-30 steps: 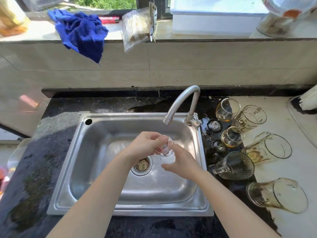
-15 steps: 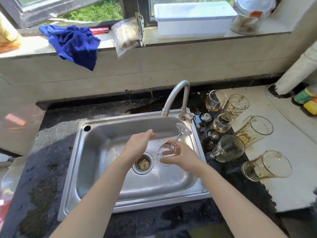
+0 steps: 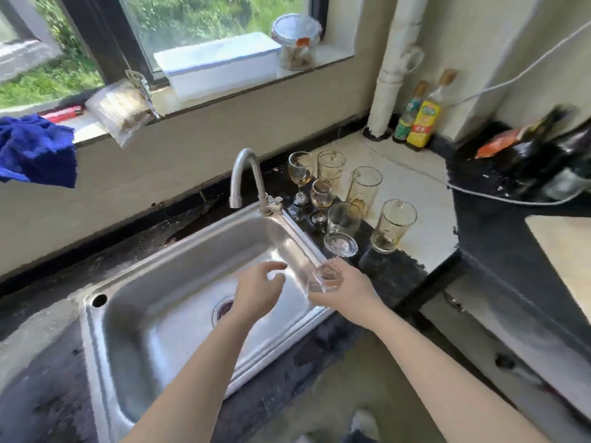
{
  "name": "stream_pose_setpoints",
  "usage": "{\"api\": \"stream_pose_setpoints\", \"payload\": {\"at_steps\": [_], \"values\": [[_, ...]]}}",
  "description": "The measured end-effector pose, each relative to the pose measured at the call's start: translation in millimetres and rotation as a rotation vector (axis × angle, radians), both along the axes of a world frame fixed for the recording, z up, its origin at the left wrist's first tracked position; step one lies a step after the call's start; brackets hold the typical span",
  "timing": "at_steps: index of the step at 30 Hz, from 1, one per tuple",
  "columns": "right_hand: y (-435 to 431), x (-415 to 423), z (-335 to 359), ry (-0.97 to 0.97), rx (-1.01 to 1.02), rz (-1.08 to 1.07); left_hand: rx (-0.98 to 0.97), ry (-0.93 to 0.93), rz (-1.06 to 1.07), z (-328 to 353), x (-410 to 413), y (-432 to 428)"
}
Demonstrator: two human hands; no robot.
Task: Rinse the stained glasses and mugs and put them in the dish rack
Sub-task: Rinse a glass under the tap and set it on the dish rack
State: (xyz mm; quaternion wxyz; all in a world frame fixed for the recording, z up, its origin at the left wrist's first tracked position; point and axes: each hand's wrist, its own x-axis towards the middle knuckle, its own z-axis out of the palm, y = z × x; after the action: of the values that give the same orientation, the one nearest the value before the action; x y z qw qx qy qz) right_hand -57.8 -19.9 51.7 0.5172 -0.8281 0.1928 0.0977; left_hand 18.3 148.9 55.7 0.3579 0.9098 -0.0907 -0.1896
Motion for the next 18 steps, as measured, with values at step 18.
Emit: {"api": "stream_pose_setpoints", "payload": {"at_steps": [18], "values": [[-253.4, -406.4, 29.6, -0.014, -0.219, -0.633, -0.258, 0.287, -0.979, 76.9, -314.5, -388.2]]}}
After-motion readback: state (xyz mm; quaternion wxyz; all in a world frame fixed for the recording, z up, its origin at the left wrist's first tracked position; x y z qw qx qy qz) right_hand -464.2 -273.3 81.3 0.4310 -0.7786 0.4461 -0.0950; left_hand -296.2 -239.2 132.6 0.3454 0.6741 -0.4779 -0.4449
